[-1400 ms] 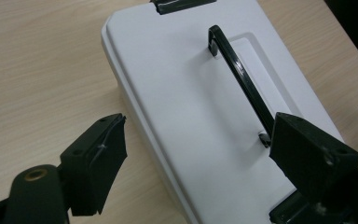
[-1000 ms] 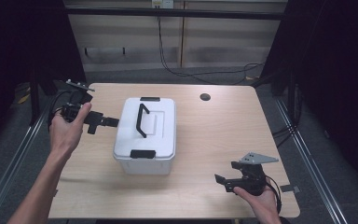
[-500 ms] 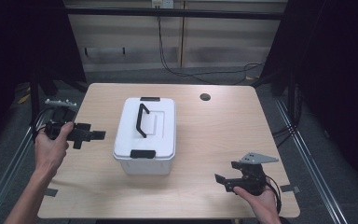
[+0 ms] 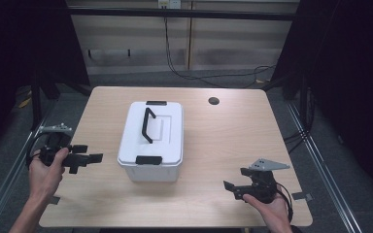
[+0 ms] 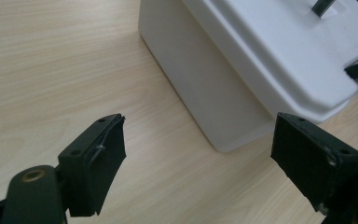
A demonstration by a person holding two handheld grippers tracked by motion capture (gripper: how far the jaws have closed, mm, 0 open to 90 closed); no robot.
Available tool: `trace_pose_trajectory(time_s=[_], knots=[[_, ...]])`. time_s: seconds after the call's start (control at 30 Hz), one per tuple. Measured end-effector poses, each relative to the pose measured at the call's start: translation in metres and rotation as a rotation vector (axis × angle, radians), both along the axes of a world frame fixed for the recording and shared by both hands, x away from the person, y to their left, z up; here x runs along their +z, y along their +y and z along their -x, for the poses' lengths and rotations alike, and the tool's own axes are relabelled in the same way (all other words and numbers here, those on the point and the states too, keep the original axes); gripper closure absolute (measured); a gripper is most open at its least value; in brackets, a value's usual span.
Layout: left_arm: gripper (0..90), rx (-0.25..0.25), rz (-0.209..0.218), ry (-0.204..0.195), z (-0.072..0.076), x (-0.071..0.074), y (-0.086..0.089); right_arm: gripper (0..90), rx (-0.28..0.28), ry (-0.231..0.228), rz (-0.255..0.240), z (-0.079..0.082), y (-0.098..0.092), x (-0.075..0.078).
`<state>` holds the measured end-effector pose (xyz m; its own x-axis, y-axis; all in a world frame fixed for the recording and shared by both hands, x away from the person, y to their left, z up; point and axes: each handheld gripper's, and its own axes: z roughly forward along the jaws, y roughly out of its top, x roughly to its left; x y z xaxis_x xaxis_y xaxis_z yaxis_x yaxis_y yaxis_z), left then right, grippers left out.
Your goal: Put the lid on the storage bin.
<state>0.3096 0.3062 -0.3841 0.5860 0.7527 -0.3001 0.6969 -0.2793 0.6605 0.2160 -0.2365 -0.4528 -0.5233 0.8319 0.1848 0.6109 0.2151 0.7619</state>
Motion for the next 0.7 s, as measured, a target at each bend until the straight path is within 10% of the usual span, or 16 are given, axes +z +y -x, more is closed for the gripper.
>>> trace_pose_trajectory(time_s=[0.7], knots=[[17.0,0.035,-0.061,-0.033,0.034,-0.054,0.02,16.9,-0.019,0.012,0.035,-0.004,0.002,-0.005]])
